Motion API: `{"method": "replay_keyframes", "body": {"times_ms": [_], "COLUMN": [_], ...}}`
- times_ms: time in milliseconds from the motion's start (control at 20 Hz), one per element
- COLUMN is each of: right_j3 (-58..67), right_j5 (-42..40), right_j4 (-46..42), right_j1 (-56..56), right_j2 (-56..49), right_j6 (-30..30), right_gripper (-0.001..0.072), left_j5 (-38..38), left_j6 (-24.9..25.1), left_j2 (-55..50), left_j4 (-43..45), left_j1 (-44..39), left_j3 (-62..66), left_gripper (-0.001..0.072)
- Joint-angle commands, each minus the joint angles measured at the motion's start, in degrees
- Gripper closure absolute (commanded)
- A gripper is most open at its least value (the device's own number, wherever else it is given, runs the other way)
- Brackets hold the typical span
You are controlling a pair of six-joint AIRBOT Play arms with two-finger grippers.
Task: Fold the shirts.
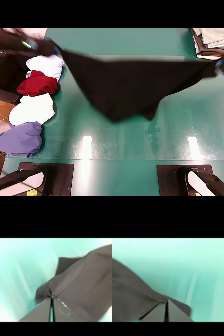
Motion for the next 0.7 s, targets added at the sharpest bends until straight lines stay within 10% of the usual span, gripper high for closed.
{"method": "replay_keyframes", "body": {"times_ms": [0,650], "right_j3": [14.6,33.9], "right_j5": [-1.9,5.2], "right_j4": [-0.1,-8.0], "right_j1": [0.0,0.0], "right_j2": [0.0,0.0], "right_j6": [0.1,1.3], "right_gripper": [0.0698,0.0699], "left_j5": [2.9,5.3], "left_j6": [0.0,-5.1], "left_j2": [11.4,21.5], "left_j4": [1.0,4.4], "left_j1": [1.2,1.2], "left_j3": [11.3,20.3], "left_gripper": [0.0684,0.0685]}}
